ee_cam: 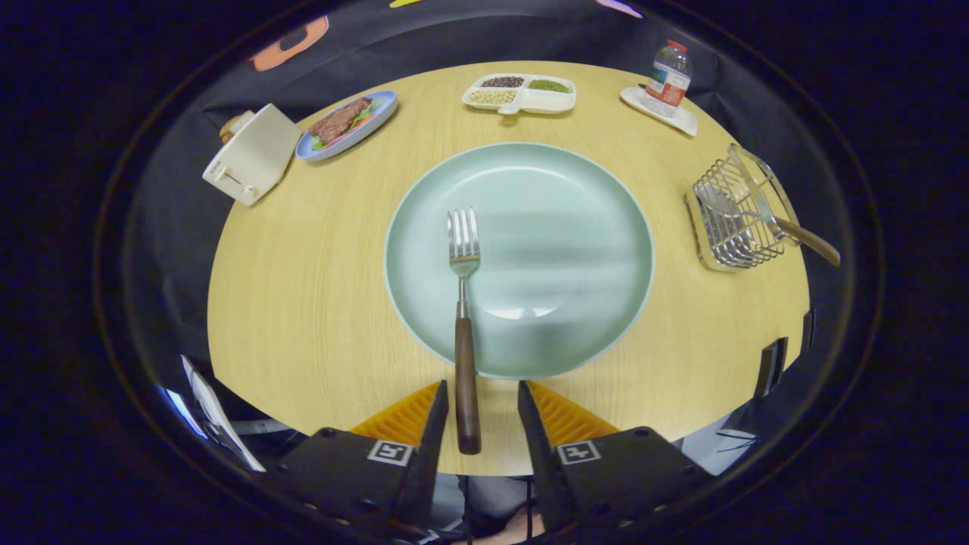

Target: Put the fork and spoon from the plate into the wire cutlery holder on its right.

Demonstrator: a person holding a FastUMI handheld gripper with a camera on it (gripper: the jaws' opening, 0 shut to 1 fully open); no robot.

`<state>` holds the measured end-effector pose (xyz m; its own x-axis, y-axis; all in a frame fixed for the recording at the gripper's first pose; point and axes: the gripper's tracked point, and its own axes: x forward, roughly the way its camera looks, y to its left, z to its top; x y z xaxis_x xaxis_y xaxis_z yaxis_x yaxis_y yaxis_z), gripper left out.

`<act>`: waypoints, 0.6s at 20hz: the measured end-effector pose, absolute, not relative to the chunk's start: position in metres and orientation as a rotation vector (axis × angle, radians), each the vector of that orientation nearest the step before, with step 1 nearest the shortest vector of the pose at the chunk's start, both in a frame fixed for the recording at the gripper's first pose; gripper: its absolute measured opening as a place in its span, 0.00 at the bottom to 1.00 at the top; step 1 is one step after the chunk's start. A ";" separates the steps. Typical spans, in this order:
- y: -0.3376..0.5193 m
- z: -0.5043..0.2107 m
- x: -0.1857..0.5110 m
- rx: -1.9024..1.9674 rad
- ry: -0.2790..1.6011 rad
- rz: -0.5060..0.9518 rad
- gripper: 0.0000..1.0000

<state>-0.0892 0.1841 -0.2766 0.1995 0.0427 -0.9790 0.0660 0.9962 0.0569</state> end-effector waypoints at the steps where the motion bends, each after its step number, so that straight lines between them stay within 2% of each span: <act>1: 0.185 -0.277 -0.089 0.091 1.374 -0.014 0.42; 4: 0.181 -0.278 -0.088 0.071 1.373 -0.025 0.13; 6: 0.179 -0.275 -0.089 0.050 1.358 -0.018 0.13; 7: 0.181 -0.275 -0.089 0.047 1.354 -0.018 0.05; 11: 0.185 -0.268 -0.088 0.038 1.325 0.023 0.04; 12: 0.186 -0.263 -0.087 0.049 1.324 0.031 0.00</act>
<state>-0.0875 0.1857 -0.2628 0.2438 0.0509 -0.9685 0.0055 0.9985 0.0539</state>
